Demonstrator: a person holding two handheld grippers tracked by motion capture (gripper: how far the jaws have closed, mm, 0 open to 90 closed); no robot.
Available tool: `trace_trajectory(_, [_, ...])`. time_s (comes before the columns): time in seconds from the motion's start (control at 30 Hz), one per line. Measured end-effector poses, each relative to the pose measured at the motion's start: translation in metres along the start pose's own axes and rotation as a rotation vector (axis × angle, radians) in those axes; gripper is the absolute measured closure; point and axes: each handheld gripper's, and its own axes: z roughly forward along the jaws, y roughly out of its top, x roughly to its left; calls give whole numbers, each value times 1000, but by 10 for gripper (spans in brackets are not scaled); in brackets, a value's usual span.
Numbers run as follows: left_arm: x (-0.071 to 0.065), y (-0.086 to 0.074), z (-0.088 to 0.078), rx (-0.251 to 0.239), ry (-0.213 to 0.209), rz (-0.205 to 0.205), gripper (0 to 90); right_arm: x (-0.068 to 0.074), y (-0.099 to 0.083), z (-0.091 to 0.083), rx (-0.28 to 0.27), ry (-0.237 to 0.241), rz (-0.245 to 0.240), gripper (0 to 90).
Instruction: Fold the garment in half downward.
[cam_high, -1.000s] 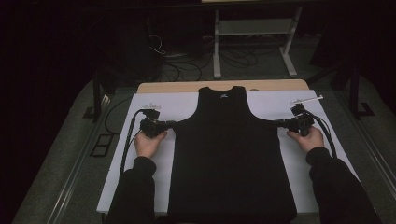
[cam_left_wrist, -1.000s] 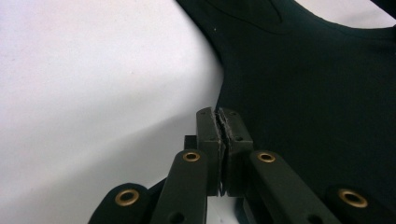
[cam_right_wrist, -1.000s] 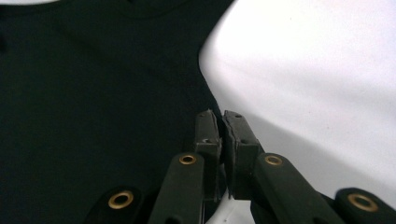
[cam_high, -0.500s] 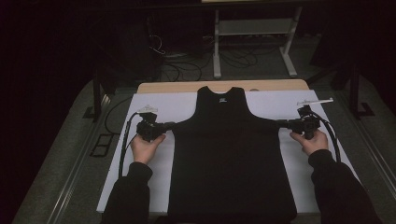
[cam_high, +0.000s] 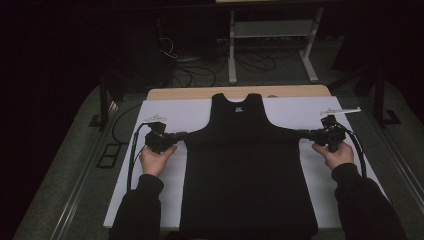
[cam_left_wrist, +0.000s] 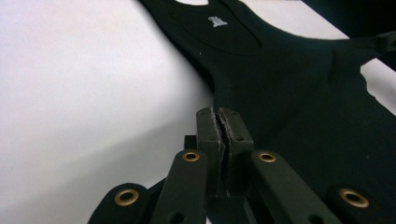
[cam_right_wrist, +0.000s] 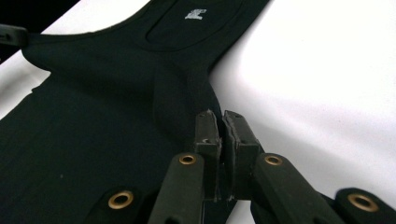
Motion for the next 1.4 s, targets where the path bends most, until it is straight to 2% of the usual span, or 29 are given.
trace_trajectory(0.1, [-4, -2, -2, 7, -3, 5, 864, 1, -1, -3, -8, 0, 1, 838])
trace_trajectory(0.27, [-9, -2, -10, -11, -17, 7, 863, 4, -4, -9, -24, 8, 7, 838])
trace_trajectory(0.77, [-16, -6, -26, -40, -39, -4, 861, 10, -8, -23, -58, 36, 13, 837])
trace_trajectory(1.4, [-25, -18, -36, -24, -53, -3, 857, 23, -20, -35, -75, 51, -2, 834])
